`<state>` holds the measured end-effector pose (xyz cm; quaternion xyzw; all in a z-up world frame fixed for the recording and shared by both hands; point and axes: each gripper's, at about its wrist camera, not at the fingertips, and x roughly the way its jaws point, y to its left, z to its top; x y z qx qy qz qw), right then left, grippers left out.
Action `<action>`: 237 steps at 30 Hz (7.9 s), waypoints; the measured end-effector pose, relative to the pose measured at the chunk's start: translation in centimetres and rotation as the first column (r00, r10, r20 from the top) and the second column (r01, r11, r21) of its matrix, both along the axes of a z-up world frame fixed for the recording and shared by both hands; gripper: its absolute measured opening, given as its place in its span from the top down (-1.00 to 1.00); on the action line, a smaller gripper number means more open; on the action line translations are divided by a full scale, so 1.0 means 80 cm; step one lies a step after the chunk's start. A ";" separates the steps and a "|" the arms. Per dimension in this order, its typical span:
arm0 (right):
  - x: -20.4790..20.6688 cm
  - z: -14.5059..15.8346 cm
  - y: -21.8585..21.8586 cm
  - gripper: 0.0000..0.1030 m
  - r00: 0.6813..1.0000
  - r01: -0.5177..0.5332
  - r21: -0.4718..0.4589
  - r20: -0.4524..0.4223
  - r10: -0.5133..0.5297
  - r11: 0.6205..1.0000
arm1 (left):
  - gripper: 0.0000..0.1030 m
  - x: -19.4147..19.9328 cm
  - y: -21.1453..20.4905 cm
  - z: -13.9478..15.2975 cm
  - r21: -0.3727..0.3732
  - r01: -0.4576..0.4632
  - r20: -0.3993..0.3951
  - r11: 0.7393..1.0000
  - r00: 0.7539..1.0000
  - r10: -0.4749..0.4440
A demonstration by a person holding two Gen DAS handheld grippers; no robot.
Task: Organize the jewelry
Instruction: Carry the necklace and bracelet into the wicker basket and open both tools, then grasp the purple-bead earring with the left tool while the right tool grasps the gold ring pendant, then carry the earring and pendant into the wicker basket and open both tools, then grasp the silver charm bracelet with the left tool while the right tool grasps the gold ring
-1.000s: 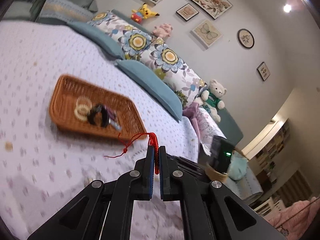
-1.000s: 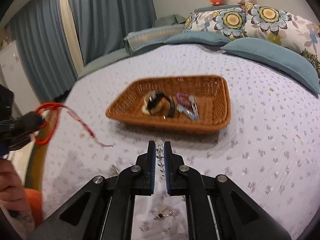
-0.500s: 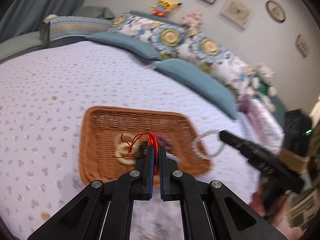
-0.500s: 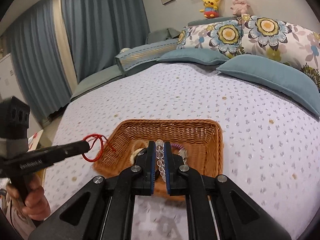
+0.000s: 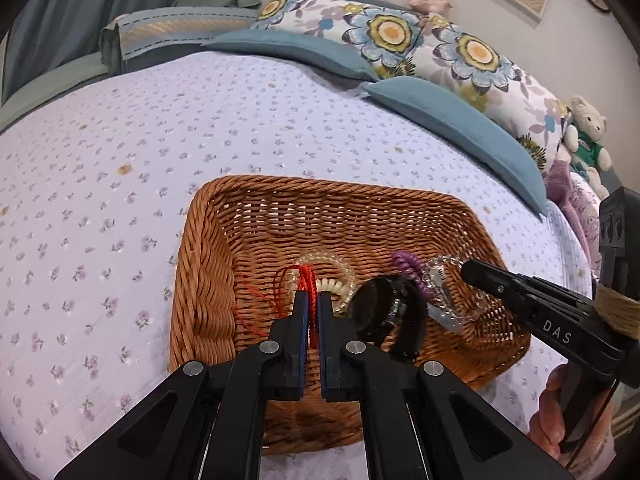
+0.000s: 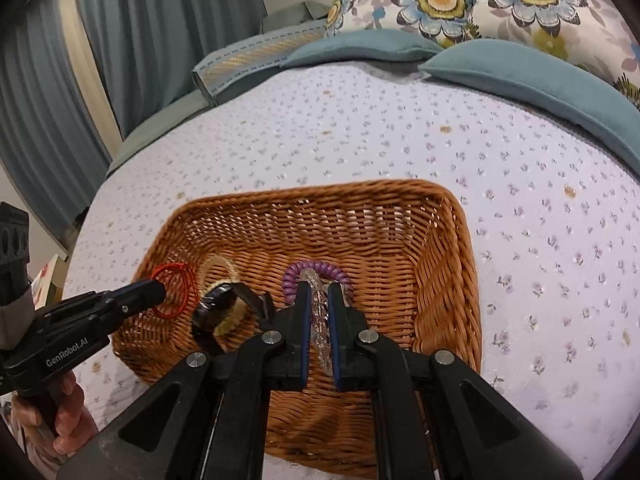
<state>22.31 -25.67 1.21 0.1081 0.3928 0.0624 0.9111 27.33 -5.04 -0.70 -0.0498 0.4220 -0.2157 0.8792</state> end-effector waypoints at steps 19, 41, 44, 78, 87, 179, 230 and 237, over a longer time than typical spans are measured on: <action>-0.084 0.056 -0.031 0.33 0.994 0.021 0.021 0.106 -0.023 1.000 | 0.25 -0.068 0.013 0.064 -0.036 0.021 0.104 0.999 0.994 -0.017; -0.287 -0.026 -0.011 0.33 0.999 -0.024 0.051 -0.036 0.026 0.998 | 0.25 -0.279 0.073 -0.014 -0.013 -0.085 -0.079 0.996 0.993 0.084; -0.292 -0.043 0.006 0.33 0.995 -0.067 0.030 -0.070 0.069 0.997 | 0.25 -0.286 0.064 -0.036 0.022 -0.080 -0.112 0.997 0.990 0.082; -0.260 -0.074 0.058 0.74 0.986 -0.105 -0.102 -0.140 0.090 0.989 | 0.80 -0.273 0.018 -0.063 0.105 -0.011 -0.110 0.994 0.994 0.023; -0.271 -0.066 0.058 0.75 0.985 -0.147 -0.054 -0.099 0.141 0.988 | 0.79 -0.280 0.030 -0.051 0.042 -0.025 -0.077 0.999 0.997 0.028; -0.256 -0.031 -0.044 0.32 0.997 0.047 0.116 -0.067 -0.040 0.992 | 0.14 -0.251 0.078 -0.003 -0.140 -0.062 -0.101 0.988 0.994 0.048; -0.217 -0.052 0.021 0.77 0.997 -0.022 -0.154 -0.080 0.010 0.988 | 0.81 -0.204 0.012 -0.056 0.036 -0.047 -0.070 0.998 0.996 0.049; -0.225 -0.041 0.020 0.77 0.999 -0.022 -0.138 -0.035 0.017 0.990 | 0.91 -0.213 0.017 -0.043 -0.001 -0.052 -0.034 0.999 0.998 0.052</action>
